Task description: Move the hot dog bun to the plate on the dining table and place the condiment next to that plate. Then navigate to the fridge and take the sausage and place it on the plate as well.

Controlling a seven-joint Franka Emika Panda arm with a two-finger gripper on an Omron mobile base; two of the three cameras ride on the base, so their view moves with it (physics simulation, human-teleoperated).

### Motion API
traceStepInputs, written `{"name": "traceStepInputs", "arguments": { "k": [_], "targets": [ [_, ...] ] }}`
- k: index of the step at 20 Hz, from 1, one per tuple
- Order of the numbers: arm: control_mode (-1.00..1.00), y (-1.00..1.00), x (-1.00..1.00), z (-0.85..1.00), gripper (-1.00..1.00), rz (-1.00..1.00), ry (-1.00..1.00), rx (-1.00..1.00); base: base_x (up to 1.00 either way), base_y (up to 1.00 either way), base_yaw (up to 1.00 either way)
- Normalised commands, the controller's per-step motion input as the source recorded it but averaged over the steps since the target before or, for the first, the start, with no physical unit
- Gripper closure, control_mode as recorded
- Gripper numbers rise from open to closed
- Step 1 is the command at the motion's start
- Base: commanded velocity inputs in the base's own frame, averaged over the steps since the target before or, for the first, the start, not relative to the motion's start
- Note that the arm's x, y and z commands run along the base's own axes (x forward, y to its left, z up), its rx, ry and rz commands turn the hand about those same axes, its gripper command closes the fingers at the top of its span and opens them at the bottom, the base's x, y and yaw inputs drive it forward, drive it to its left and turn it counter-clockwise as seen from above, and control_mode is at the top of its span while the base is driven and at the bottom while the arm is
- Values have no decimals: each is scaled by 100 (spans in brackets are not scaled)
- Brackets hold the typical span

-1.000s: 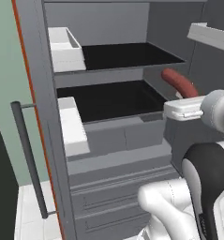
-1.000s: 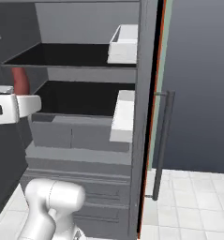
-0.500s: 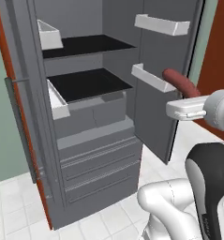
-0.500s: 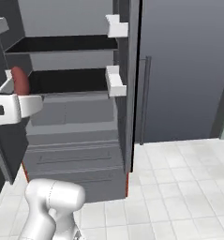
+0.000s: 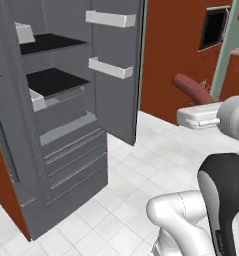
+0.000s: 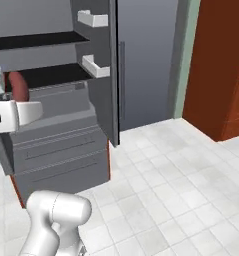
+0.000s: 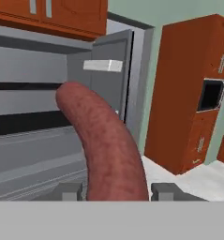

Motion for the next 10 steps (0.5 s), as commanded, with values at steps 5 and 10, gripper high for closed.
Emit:
{"name": "traceStepInputs", "arguments": {
  "k": [5, 10],
  "targets": [
    [100, 0, 0, 0, 100, 0, 0, 0, -48, -6, -80],
    [100, 0, 0, 0, 100, 0, 0, 0, -37, 0, -86]
  ]
}}
